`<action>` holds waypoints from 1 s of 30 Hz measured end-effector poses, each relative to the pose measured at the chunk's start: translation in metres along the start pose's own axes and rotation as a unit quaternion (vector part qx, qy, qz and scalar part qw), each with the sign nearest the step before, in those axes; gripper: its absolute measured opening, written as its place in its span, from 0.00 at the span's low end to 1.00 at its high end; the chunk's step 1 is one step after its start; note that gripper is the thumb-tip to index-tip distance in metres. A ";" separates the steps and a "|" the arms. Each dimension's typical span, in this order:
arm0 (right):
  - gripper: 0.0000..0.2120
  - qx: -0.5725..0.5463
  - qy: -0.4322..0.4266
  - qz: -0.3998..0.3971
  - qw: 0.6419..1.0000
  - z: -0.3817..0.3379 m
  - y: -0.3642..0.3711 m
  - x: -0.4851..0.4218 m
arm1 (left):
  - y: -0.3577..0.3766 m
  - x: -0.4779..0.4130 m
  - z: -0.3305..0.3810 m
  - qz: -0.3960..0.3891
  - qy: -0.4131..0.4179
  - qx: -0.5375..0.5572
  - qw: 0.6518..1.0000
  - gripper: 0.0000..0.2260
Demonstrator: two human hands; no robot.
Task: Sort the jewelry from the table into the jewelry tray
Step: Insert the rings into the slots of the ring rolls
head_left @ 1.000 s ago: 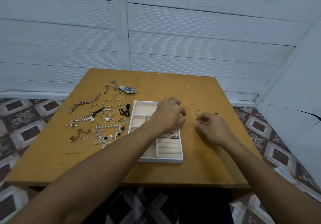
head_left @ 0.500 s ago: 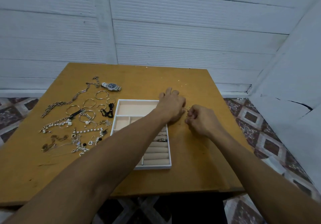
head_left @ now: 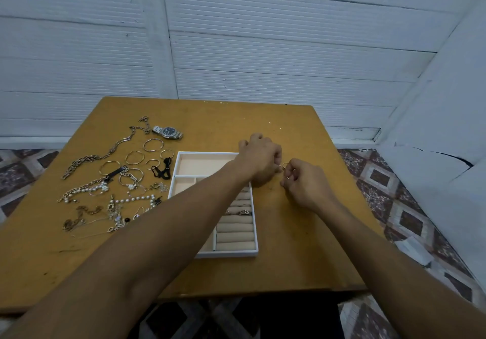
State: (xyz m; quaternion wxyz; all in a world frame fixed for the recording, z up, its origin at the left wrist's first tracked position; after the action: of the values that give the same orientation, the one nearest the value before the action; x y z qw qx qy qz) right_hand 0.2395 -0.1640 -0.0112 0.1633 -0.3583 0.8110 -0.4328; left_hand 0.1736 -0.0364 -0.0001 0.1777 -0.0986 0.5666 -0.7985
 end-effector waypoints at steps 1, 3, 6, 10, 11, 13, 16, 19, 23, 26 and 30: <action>0.03 -0.008 -0.004 0.010 1.000 0.001 -0.001 0.002 | -0.005 0.004 -0.001 0.007 -0.002 0.016 1.000 0.06; 0.03 -0.020 -0.006 0.022 1.000 0.002 -0.005 0.006 | -0.019 0.016 -0.004 0.012 0.003 0.047 0.999 0.07; 0.02 -0.035 -0.004 0.024 0.999 0.000 -0.009 0.011 | -0.041 0.045 -0.010 -0.008 0.030 0.099 0.995 0.07; 0.04 -0.115 -0.012 -0.006 0.993 -0.011 -0.008 0.033 | -0.058 0.089 -0.021 0.005 0.036 0.112 0.993 0.07; 0.04 -0.135 -0.018 -0.014 0.991 -0.015 -0.007 0.040 | -0.059 0.100 -0.024 0.012 0.035 0.117 0.992 0.07; 0.05 -0.167 -0.037 -0.032 0.985 -0.023 -0.005 0.055 | -0.060 0.121 -0.029 0.020 0.029 0.119 0.992 0.07; 0.05 -0.168 -0.073 -0.051 0.982 -0.034 0.001 0.072 | -0.056 0.147 -0.032 0.025 0.029 0.105 0.994 0.07; 0.05 -0.145 -0.119 -0.044 0.981 -0.043 0.008 0.084 | -0.048 0.163 -0.033 0.036 0.049 0.072 0.996 0.06; 0.04 -0.087 -0.181 -0.026 0.979 -0.048 0.016 0.091 | -0.038 0.174 -0.032 0.083 0.111 0.011 0.990 0.05; 0.03 -0.055 -0.201 -0.013 0.978 -0.048 0.021 0.093 | -0.032 0.179 -0.035 0.123 0.152 -0.029 0.980 0.04; 0.03 -0.044 -0.214 0.008 0.976 -0.048 0.026 0.093 | -0.024 0.182 -0.039 0.166 0.160 -0.052 0.972 0.03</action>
State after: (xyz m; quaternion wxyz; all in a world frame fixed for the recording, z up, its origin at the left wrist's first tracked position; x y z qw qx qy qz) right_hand 0.1366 -0.1937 -0.0008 0.3209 -0.4431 0.7782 -0.3085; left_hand -0.0118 -0.0676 0.0015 0.2088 0.1169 0.6370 -0.7328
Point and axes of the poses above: each hand's wrist, its own x-axis away from the middle knuckle, its own y-axis out of the palm, z = x × y, the point moved 1 cm from there along -x, towards the middle knuckle, and after that the axes turned 5 degrees about y, right-handed, at the moved point
